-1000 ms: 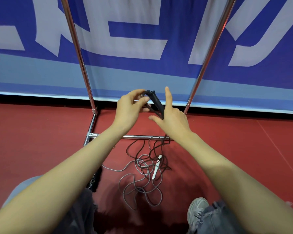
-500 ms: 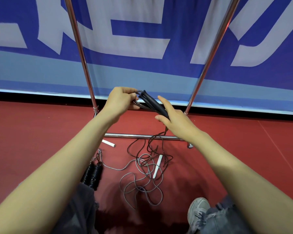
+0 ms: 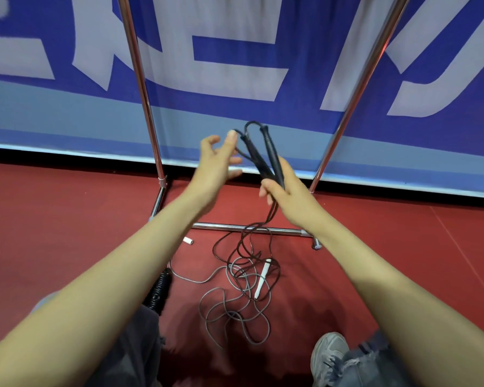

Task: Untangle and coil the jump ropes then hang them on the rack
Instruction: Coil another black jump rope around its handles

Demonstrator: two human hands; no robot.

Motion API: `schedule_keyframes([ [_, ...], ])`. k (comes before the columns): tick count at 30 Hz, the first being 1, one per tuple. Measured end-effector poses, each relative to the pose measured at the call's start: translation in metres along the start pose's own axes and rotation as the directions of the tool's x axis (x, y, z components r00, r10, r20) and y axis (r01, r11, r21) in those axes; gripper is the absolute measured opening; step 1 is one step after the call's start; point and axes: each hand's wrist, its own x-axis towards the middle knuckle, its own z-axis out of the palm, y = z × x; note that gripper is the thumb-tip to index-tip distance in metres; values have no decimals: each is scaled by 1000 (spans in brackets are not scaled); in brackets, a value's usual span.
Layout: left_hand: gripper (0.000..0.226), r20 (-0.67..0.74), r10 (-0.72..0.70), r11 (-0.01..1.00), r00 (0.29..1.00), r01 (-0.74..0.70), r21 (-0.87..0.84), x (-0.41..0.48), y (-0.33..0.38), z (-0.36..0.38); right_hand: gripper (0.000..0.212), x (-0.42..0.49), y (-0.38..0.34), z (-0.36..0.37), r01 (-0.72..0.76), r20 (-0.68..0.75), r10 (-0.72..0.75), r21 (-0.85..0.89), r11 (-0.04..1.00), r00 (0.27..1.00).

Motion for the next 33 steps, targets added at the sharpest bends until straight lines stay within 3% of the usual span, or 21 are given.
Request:
schedule_keyframes([
  [2, 48, 185, -67, 991, 980, 44, 125, -9, -17, 14, 39, 4, -4, -3, 7, -106, 10, 158, 987, 994],
  [4, 37, 468, -96, 971, 879, -20, 237, -19, -33, 21, 24, 6, -10, -6, -21, -171, 79, 320, 947, 982],
  [6, 23, 596, -113, 963, 795, -61, 264, -24, -40, 20, 7, 5, -15, -8, -32, -171, 112, 413, 910, 979],
  [8, 24, 593, -64, 957, 803, -120, 266, -21, -38, 13, 5, 5, -13, -12, -5, -204, 82, 355, 935, 976],
  [11, 27, 491, -13, 951, 871, -141, 276, -12, -24, 1, 24, 6, -9, -16, 5, -203, 30, 169, 986, 979],
  [15, 33, 442, 49, 824, 896, -286, 489, -2, -16, -16, 32, 3, -13, -19, 8, -119, 2, 89, 996, 993],
  [18, 46, 381, 2, 783, 925, -239, 575, 2, -15, -25, 34, -1, -20, -24, 4, -29, -2, 68, 998, 1000],
  [20, 50, 425, -90, 812, 901, -181, 555, 7, -11, -32, 37, -5, -25, -29, 4, 60, -4, 10, 1000, 998],
  [23, 48, 564, -177, 854, 806, -158, 495, 13, -6, -46, 39, -14, -34, -33, -11, 209, 6, 25, 1000, 978],
  [26, 31, 639, -180, 822, 748, -242, 515, 12, -3, -54, 36, -21, -37, -32, -33, 401, 29, 4, 999, 916],
  [29, 19, 632, -155, 735, 760, -339, 587, 15, -2, -60, 31, -29, -38, -27, -66, 586, 106, -89, 994, 803],
  [33, 21, 574, -213, 794, 791, -202, 573, 21, 2, -65, 19, -42, -36, -14, 16, 703, 231, -326, 945, 672],
])
